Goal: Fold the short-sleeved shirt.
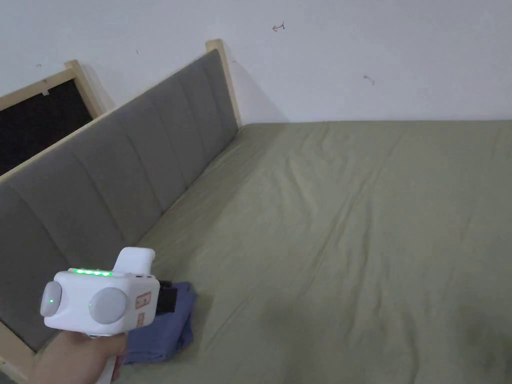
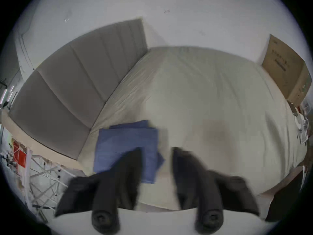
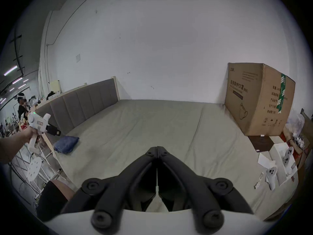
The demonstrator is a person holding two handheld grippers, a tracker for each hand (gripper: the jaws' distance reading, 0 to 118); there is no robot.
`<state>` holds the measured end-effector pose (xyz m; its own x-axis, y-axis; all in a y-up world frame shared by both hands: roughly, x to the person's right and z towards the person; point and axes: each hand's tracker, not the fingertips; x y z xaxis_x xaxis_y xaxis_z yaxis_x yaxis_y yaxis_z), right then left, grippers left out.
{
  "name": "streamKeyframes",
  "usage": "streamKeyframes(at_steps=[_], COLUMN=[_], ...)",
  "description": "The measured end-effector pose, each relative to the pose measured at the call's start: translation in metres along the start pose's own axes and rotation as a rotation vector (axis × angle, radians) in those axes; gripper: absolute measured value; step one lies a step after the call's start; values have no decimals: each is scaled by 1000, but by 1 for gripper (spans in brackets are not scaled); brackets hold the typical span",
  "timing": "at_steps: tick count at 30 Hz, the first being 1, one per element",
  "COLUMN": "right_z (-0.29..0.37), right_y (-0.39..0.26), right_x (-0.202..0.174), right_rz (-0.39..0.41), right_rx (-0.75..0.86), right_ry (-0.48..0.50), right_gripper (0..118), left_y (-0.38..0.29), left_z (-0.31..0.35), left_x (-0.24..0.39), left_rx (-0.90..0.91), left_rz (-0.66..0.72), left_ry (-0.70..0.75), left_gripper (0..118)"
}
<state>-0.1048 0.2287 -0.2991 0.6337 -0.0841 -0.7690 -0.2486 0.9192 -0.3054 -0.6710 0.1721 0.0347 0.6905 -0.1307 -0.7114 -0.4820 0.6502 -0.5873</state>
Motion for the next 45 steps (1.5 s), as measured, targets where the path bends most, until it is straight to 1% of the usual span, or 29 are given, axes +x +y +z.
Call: streamKeyframes(at_steps=[1, 3, 4, 6, 9, 12, 14, 16, 18, 20, 22, 24, 26, 28, 30, 35, 38, 42, 45], right_z=[5, 14, 21, 36, 58, 76, 85, 91, 91, 93, 93, 94, 92, 93, 90, 85, 84, 85, 88], right_y=[3, 7, 8, 12, 14, 16, 18, 23, 26, 32, 40, 43, 46, 44, 43, 43, 45, 46, 50], right_x=[-8, -6, -5, -10, -11, -10, -9, -9, -9, -15, -25, -31, -40, -43, -47, -44, -43, -45, -44], right_rz=[1, -2, 0, 19, 27, 71, 60, 49, 48, 59, 85, 93, 118, 129, 137, 117, 81, 99, 85], right_rx=[8, 21, 32, 60, 91, 120, 139, 160, 175, 187, 193, 217, 220, 237, 241, 235, 236, 244, 256], right_ry=[0, 3, 0, -26, -44, -101, -125, -146, -177, -202, -292, -288, -318, -323, -336, -335, -337, -346, -348], right_gripper=[0, 0, 0, 0, 0, 0, 0, 0, 0, 0, 0, 0, 0, 0, 0, 0, 0, 0, 0], left_y=[-1, 0, -2, -2, -2, 0, 1, 5, 6, 5, 2, 2, 3, 3, 3, -1, -3, -3, -4], left_z=[7, 20, 31, 54, 95, 144, 178, 203, 223, 240, 254, 262, 273, 279, 283, 282, 279, 278, 278], left_x=[16, 42, 63, 96, 139, 184, 211, 237, 257, 274, 292, 305, 315, 318, 324, 335, 340, 345, 344], left_rx=[21, 66, 104, 190, 335, 509, 621, 686, 708, 734, 760, 779, 780, 790, 809, 829, 833, 830, 840], left_rz=[2, -8, -13, -16, 22, 33, 16, -24, -33, -9, -36, -39, -26, 11, 22, 13, 9, 4, 2], left_ry=[-13, -68, -90, -82, -150, -136, -157, -158, -213, -285, -263, -257, -261, -297, -285, -267, -267, -266, -251], left_gripper=[17, 12, 1, 0, 0, 0, 0, 0, 0, 0, 0, 0, 0, 0, 0, 0, 0, 0, 0])
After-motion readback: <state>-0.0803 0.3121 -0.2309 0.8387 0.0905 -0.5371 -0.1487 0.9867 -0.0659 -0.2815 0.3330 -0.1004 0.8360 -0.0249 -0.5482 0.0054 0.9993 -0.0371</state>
